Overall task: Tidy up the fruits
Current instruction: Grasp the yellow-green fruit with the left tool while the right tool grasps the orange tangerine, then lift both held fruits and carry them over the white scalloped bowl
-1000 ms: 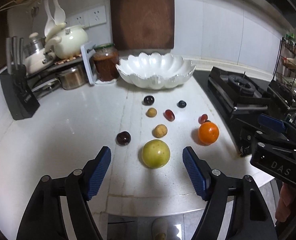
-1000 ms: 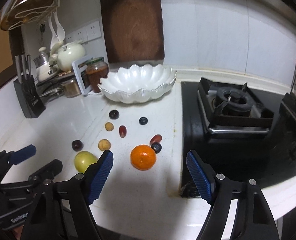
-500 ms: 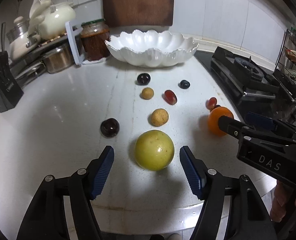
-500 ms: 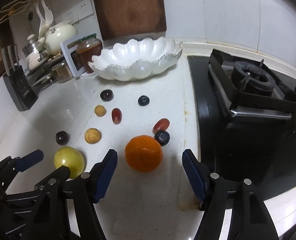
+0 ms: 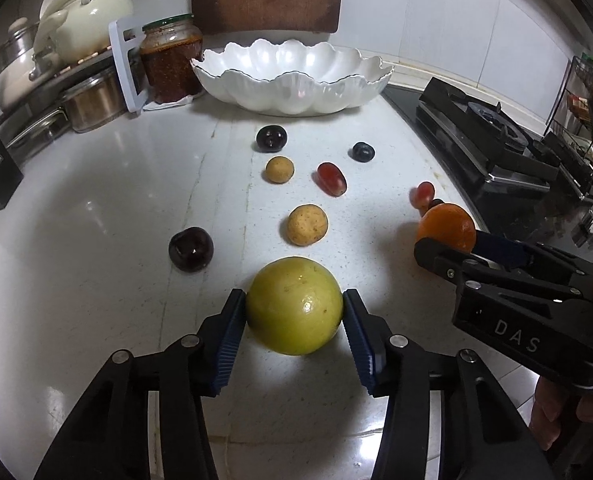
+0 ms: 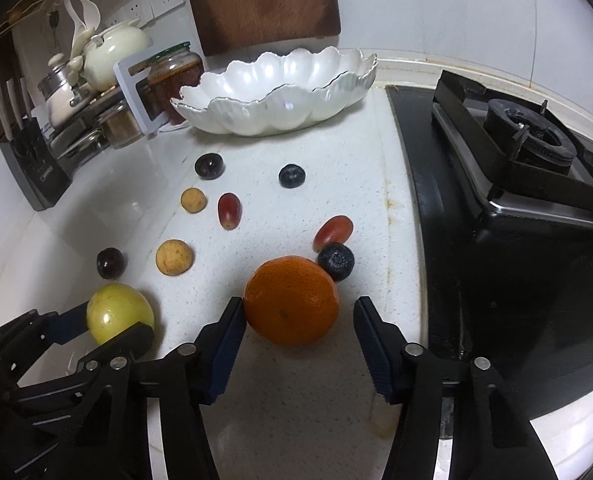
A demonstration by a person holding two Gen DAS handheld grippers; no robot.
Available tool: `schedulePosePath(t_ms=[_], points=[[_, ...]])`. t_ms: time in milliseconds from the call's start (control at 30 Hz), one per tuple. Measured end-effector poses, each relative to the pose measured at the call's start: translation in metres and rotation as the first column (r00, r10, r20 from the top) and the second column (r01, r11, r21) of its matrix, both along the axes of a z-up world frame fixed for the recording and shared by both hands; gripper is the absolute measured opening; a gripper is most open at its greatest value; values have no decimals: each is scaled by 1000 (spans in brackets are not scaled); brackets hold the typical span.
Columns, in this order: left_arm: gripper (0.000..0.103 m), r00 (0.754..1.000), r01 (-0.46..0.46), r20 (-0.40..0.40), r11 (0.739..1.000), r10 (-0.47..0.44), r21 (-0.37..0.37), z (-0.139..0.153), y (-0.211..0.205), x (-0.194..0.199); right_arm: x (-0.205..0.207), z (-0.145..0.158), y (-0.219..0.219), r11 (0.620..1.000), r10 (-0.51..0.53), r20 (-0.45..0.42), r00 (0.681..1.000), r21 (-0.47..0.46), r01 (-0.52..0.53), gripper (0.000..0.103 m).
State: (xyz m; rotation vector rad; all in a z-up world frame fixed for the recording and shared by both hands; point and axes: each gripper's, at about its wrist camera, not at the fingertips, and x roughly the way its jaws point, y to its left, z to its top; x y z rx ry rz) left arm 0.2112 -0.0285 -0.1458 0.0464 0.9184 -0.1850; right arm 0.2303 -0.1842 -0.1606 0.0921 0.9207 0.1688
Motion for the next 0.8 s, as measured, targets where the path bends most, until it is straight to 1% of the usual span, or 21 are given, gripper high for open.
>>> schedulePosePath(t_ms=[133,200,467,633,800], points=[[48,1000,0,1,1000,0,-2,-1,0,1,1,-1,4,1000,24,-2,1000,9,-24,47],[48,1000,-4,0,1000,4,-13,-2,1,2,1,-1,6,1000,28,5,1000,-2,-28,46],[48,1000,-29,-11,998,28,-50,5,5,3,-2,1,2,1000,29,13,999,1,-29,44],[48,999,-41,17,998,42,-50,15,7,5,-5,8,0,1000,26,25,999,-2,-26,44],[48,998,-27,55,999,30,-47,28,4,11,-3,22,-1,1000,22,54,998,-7,-22,44]])
